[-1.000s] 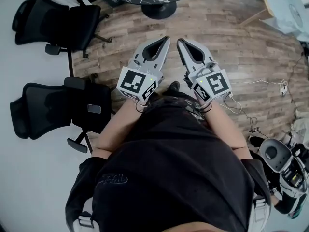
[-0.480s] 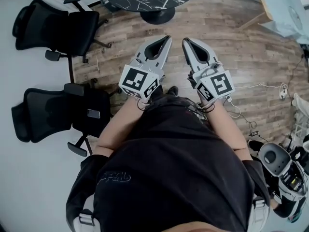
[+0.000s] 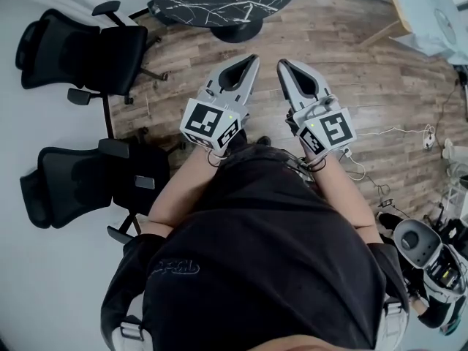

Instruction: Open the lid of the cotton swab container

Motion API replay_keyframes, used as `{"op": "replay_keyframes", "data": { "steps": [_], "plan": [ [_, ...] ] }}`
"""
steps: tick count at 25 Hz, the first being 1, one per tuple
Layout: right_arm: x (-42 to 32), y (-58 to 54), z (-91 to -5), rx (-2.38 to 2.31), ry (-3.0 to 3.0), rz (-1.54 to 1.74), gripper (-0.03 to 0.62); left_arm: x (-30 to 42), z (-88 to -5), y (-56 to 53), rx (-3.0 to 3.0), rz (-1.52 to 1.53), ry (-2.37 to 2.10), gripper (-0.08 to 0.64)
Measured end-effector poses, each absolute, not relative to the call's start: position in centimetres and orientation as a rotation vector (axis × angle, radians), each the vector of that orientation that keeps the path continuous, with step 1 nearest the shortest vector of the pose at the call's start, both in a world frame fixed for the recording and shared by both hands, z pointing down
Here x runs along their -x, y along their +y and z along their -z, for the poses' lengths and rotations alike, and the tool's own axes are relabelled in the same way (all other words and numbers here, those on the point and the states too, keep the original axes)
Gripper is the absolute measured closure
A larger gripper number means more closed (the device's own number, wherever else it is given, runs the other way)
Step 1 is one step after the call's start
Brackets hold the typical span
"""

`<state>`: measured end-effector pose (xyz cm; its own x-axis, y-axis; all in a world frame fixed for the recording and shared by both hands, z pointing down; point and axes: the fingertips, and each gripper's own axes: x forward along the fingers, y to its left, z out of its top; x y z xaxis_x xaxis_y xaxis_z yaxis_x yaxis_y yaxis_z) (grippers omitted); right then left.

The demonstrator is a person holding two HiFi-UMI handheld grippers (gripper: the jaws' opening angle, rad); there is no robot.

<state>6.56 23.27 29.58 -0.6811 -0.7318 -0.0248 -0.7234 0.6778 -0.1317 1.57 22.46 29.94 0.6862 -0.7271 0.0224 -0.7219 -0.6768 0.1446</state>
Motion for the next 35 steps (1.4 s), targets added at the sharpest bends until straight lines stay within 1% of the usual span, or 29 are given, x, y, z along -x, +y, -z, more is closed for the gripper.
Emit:
{"op": "replay_keyframes", "data": {
  "steps": [9, 22, 29, 35],
  "plan": [
    [-4.0, 17.4, -29.5, 1.251, 2.806, 0.163, 0.574, 0.4, -29.4, 16.9, -2.812, 0.037, -1.104, 0.551],
    [3.4, 8.0, -28.5, 1.309, 2.821, 0.132, 0.574, 7.6, -27.6, 7.2, -2.864, 0.069, -0.969, 0.551],
    [6.3, 4.6, -29.1, 1.369, 2.803, 0.144, 0.574, 10.0, -28.3, 4.4, -2.917, -0.007, -0.814, 0.551],
    [7.0, 3.3, -30.5, 1.429, 2.776, 0.189, 0.574, 11.3, -29.4, 3.3, -2.928, -0.036, -0.728, 0.551]
  ]
}}
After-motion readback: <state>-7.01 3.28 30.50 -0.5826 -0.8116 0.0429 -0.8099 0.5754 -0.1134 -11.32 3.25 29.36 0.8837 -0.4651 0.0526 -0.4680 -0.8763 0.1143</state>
